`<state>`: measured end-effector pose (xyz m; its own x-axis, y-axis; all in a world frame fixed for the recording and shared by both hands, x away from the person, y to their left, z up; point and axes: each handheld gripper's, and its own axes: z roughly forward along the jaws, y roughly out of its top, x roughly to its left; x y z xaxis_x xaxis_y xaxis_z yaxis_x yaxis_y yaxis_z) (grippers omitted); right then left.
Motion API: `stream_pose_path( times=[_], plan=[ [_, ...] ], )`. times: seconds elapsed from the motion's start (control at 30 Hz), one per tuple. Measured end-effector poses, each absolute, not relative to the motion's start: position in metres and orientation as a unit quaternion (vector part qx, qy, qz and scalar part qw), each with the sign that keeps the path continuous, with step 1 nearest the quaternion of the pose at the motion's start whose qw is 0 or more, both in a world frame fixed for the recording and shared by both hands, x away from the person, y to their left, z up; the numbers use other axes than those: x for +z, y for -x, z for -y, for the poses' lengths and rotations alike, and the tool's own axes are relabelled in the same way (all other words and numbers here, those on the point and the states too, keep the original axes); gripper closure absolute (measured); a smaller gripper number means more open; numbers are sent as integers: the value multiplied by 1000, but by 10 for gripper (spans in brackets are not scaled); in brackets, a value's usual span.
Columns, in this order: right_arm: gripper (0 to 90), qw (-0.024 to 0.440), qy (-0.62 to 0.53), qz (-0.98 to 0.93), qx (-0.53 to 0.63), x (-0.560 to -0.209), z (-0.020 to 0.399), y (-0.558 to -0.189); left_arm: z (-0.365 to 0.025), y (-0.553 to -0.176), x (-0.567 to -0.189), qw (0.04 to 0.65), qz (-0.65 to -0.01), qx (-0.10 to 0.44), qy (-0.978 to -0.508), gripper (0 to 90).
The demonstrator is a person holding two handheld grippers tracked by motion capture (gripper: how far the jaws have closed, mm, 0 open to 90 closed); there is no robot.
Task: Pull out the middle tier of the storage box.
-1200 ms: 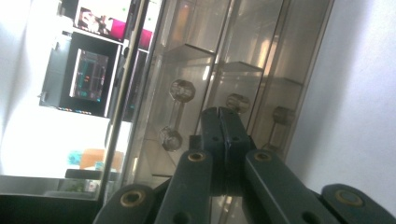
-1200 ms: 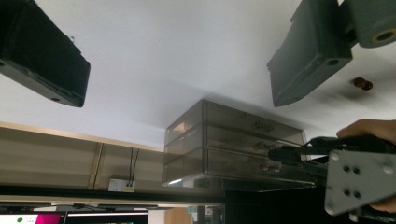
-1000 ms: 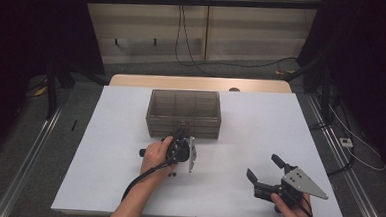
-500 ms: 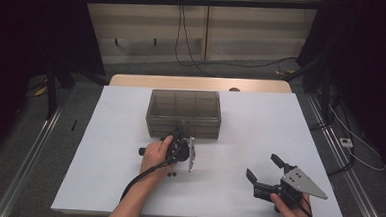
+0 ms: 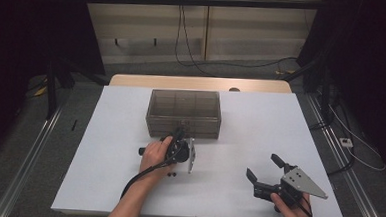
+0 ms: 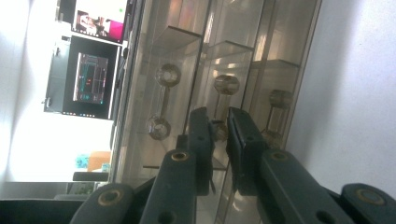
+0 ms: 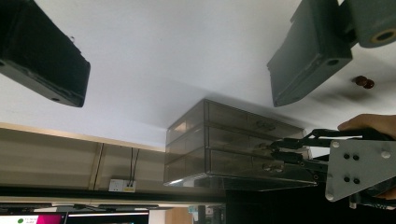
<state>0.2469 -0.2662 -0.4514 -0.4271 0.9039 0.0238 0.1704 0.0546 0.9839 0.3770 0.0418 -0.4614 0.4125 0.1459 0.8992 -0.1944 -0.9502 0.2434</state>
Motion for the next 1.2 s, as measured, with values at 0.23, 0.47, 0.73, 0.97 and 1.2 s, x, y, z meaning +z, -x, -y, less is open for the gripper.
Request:
stream_pose_path(
  times=[0.23, 0.47, 0.73, 0.97, 1.2],
  plan=[
    [44, 336, -417, -642, 548, -451, 266, -247, -41, -374, -464, 153, 15, 545, -824, 808],
    [44, 335, -416, -645, 547, -451, 266, -247, -42, -371, -463, 154, 16, 547, -823, 808],
    [44, 335, -416, -644, 547, -451, 265, -247, -42, -368, -466, 152, 21, 548, -822, 806],
    [44, 335, -416, -644, 547, -451, 264, -247, -43, -363, -464, 153, 19, 548, -822, 807],
    [44, 335, -414, -646, 546, -451, 264, -246, -45, -356, -460, 170, 24, 543, -822, 900]
  ],
)
